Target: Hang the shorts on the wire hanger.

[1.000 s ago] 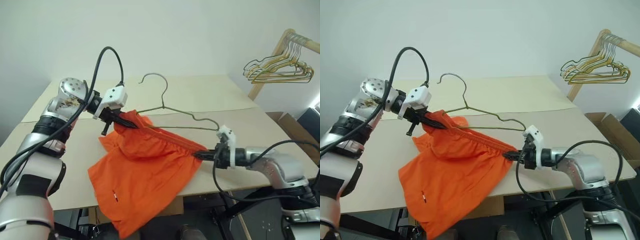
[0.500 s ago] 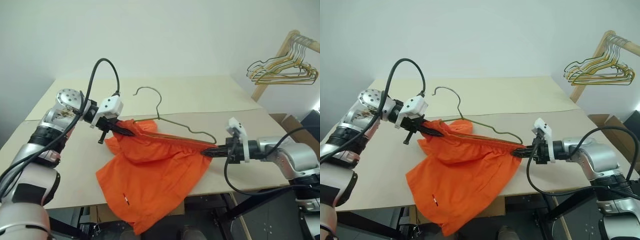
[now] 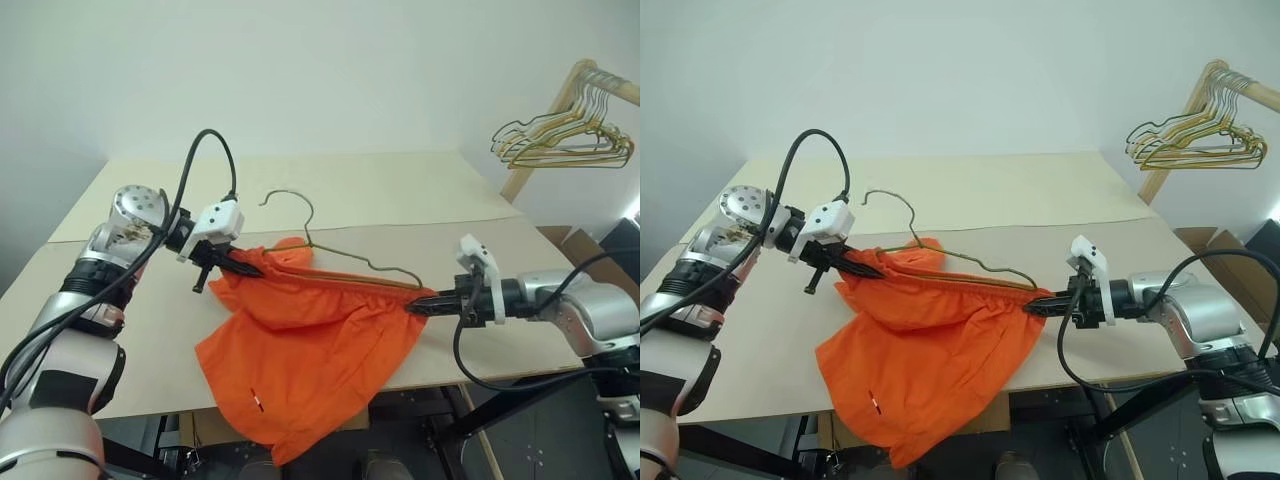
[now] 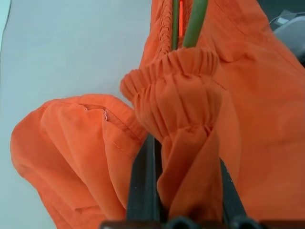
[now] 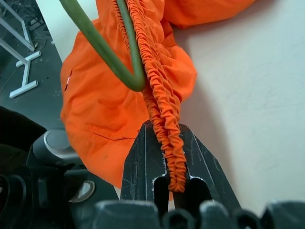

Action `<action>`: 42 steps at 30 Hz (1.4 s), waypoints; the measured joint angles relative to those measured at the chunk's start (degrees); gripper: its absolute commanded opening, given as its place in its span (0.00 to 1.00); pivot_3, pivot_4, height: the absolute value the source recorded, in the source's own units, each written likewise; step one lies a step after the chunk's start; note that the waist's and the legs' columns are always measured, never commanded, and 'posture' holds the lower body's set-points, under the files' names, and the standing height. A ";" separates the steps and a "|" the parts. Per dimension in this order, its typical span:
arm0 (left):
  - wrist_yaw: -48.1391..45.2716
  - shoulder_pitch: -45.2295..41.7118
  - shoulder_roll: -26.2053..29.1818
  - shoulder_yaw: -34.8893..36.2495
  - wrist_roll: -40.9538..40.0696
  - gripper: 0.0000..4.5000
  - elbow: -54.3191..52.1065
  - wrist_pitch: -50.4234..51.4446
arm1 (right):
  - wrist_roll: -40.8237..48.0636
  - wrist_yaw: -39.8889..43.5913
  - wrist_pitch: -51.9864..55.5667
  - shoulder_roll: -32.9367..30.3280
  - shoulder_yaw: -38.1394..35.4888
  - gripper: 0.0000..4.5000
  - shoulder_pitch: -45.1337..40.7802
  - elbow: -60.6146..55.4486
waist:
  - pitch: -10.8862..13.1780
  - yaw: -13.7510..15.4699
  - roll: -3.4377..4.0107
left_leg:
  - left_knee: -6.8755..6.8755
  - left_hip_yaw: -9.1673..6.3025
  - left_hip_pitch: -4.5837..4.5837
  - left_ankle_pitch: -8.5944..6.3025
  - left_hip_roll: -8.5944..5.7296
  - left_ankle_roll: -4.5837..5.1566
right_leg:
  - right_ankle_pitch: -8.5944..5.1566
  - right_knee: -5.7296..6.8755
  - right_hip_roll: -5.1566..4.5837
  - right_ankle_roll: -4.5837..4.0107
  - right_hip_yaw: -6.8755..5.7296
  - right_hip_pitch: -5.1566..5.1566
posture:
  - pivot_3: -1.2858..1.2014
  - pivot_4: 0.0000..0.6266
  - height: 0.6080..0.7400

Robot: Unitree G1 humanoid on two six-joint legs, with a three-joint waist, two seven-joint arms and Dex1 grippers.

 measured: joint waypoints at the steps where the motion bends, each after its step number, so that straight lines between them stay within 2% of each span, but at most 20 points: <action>1: 0.00 0.00 0.00 0.04 0.16 0.00 0.21 -0.43 | 0.00 0.11 -0.07 -0.09 0.00 0.00 -0.16 0.00 | 0.00 0.02 0.00 | 0.00 0.00 0.00 0.00 0.00 0.00 | 0.00 0.00 0.00 0.00 0.00 0.00 | 0.52 0.00 1.00; 14: 4.03 -1.18 -2.42 -0.06 4.44 0.00 4.82 -2.64 | 0.01 1.95 -2.42 -1.63 0.39 0.00 0.73 -0.49 | 0.00 0.13 0.00 | 0.00 0.01 0.00 0.00 0.00 0.00 | 0.00 0.00 0.00 0.00 0.00 -0.01 | 0.51 0.00 1.00; 22: 1.63 -1.00 -3.23 -0.26 5.69 0.00 5.78 -2.41 | 0.44 2.31 -3.66 -2.28 0.38 0.00 2.59 -2.15 | 0.00 -0.37 0.00 | 0.00 0.03 0.01 0.00 0.01 0.00 | 0.00 0.00 0.00 0.00 0.01 -0.01 | 0.51 0.00 1.00; 32: 2.52 -1.71 -2.95 -2.19 10.14 0.00 6.97 -9.96 | 0.43 3.66 -8.73 -2.30 0.38 0.00 4.18 -2.35 | 0.00 -0.27 0.00 | 0.01 0.03 0.00 0.00 0.00 0.00 | 0.00 0.00 0.00 0.00 0.00 0.00 | 0.51 0.00 1.00; 38: 7.16 -4.12 -3.46 -4.49 12.53 0.00 9.47 -11.23 | -1.31 7.10 -15.29 -5.66 1.77 0.00 5.75 -5.84 | 0.00 -0.34 0.00 | 0.01 0.02 0.01 0.00 0.00 0.00 | 0.00 0.00 0.00 0.00 0.00 0.00 | 0.51 0.00 1.00; 42: 8.66 -4.66 -3.54 -5.77 12.80 0.00 9.50 -13.33 | -3.52 9.43 -19.32 -7.40 3.69 0.00 3.50 -5.06 | 0.00 -0.36 0.00 | 0.00 0.03 0.03 0.00 0.01 0.00 | 0.00 0.00 0.00 0.00 0.01 -0.01 | 0.51 0.00 1.00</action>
